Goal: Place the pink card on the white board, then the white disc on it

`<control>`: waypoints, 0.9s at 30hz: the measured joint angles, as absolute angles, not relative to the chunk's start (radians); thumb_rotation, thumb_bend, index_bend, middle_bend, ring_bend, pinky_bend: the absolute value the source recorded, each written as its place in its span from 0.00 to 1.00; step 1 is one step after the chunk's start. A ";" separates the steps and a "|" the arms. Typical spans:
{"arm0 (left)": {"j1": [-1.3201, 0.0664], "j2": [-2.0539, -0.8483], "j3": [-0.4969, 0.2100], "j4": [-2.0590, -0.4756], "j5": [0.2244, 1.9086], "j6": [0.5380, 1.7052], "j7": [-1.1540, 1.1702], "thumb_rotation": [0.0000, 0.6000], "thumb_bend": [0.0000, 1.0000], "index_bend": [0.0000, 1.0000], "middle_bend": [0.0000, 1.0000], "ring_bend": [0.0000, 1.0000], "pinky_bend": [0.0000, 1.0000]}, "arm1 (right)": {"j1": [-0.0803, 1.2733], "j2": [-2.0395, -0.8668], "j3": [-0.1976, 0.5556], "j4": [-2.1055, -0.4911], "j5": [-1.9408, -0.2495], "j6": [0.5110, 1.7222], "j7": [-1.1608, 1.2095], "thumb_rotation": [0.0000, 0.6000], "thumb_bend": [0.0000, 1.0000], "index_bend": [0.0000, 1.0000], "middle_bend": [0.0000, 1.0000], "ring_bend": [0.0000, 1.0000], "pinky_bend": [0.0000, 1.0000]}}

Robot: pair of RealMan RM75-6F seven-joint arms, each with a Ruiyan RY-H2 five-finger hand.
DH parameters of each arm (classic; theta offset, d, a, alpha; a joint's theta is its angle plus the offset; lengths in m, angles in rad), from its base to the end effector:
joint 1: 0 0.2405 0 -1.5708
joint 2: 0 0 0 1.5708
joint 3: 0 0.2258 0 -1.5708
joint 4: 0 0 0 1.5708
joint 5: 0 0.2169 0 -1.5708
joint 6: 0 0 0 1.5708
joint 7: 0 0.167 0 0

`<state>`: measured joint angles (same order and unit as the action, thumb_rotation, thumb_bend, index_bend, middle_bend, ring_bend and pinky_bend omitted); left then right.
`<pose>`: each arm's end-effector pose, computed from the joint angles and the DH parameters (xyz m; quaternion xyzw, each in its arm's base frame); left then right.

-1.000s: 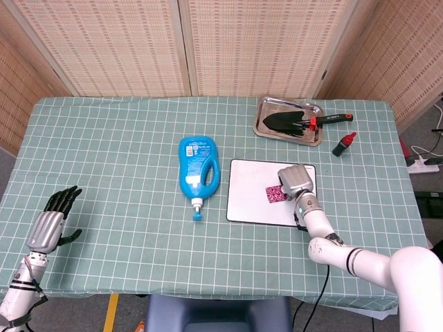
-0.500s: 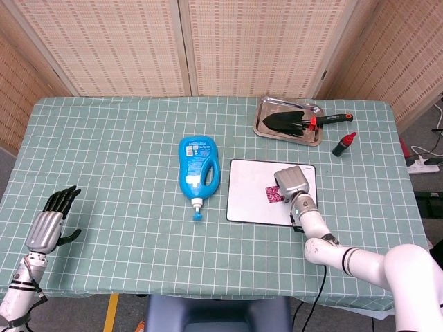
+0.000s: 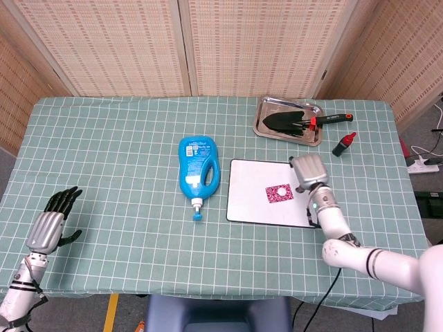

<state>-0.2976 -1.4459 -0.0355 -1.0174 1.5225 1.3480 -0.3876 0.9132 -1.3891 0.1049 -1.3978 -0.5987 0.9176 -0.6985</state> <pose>-0.3217 0.2766 0.0818 -0.6238 -0.4061 -0.4311 0.5100 -0.1818 -0.4075 0.0301 0.7294 -0.3385 0.1883 0.5638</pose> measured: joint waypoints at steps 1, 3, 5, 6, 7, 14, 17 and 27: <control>-0.297 -1.447 -0.035 -1.017 1.523 1.349 -0.386 1.00 0.19 0.00 0.00 0.00 0.00 | 0.889 -1.352 0.101 -1.431 -0.626 0.960 -0.684 1.00 0.06 0.37 0.95 0.84 0.92; -0.297 -1.448 -0.035 -1.016 1.524 1.352 -0.380 1.00 0.19 0.00 0.00 0.00 0.00 | 0.843 -1.310 0.090 -1.463 -0.686 1.025 -0.647 1.00 0.06 0.34 0.83 0.72 0.85; -0.296 -1.451 -0.035 -1.014 1.526 1.357 -0.371 1.00 0.19 0.00 0.00 0.00 0.00 | 0.775 -1.279 0.072 -1.472 -0.775 1.109 -0.580 1.00 0.06 0.26 0.62 0.51 0.74; -0.296 -1.453 -0.035 -1.013 1.527 1.360 -0.366 1.00 0.19 0.00 0.00 0.00 0.00 | 0.744 -1.272 0.063 -1.467 -0.816 1.145 -0.542 1.00 0.06 0.21 0.49 0.37 0.67; -0.295 -1.454 -0.035 -1.011 1.528 1.364 -0.361 1.00 0.19 0.00 0.00 0.00 0.00 | 0.703 -1.266 0.051 -1.453 -0.868 1.187 -0.484 1.00 0.06 0.15 0.35 0.21 0.55; -0.291 -1.472 -0.045 -0.989 1.520 1.378 -0.330 1.00 0.19 0.00 0.00 0.00 0.00 | 0.443 -1.286 -0.009 -1.266 -1.054 1.389 -0.083 0.68 0.00 0.02 0.01 0.00 0.00; -0.291 -1.479 -0.046 -0.977 1.519 1.378 -0.317 1.00 0.19 0.00 0.00 0.00 0.00 | 0.327 -1.313 -0.031 -1.177 -1.110 1.441 0.063 0.59 0.00 0.00 0.00 0.00 0.00; -0.293 -1.495 -0.047 -0.959 1.524 1.388 -0.300 1.00 0.19 0.00 0.00 0.00 0.00 | 0.237 -1.378 -0.041 -1.000 -1.174 1.293 0.262 0.29 0.00 0.00 0.00 0.00 0.00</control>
<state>-0.2935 -1.4950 -0.0471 -0.9591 1.5239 1.3877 -0.2997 0.2374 -1.3780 -0.0415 -1.0001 -1.1737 1.2931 0.2622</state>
